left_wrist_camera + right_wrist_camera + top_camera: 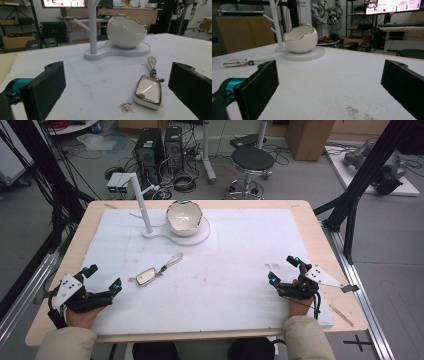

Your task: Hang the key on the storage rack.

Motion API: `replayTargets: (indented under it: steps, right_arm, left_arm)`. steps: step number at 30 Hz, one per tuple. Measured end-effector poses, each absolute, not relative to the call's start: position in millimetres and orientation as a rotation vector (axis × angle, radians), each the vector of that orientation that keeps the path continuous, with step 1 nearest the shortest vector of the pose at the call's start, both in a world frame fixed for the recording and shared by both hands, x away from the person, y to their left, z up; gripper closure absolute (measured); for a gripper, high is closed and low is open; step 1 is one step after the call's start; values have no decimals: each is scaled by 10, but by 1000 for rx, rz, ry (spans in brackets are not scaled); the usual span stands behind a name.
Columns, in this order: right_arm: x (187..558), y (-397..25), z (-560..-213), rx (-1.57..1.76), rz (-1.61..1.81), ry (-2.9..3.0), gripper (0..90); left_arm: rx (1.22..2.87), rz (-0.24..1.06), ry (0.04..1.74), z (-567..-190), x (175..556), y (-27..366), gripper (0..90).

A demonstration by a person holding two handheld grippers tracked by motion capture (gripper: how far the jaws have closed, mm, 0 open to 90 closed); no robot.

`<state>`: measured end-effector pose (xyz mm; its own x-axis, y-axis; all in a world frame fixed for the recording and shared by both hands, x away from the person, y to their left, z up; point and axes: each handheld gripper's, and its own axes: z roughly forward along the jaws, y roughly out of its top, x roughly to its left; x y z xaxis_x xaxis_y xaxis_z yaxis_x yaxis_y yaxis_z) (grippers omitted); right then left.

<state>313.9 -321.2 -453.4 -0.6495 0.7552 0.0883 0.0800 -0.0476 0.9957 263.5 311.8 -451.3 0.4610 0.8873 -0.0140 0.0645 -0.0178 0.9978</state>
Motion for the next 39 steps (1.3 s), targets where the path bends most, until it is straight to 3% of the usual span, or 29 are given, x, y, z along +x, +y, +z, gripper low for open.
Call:
replayTargets:
  steps: [19,32,39]
  right_arm:
    - [3147,-3215,-4534,875,1748,1721,6]
    - [3144,-3213,-4533,878,1745,1725,5]
    - [3142,-3209,-4533,871,1743,1728,5]
  left_arm:
    - [1439,770,966,-4483,2685,3172,17]
    - [1655,734,835,-3695,3000,3004,17]
    - [1827,595,777,-3446,3257,2716,17]
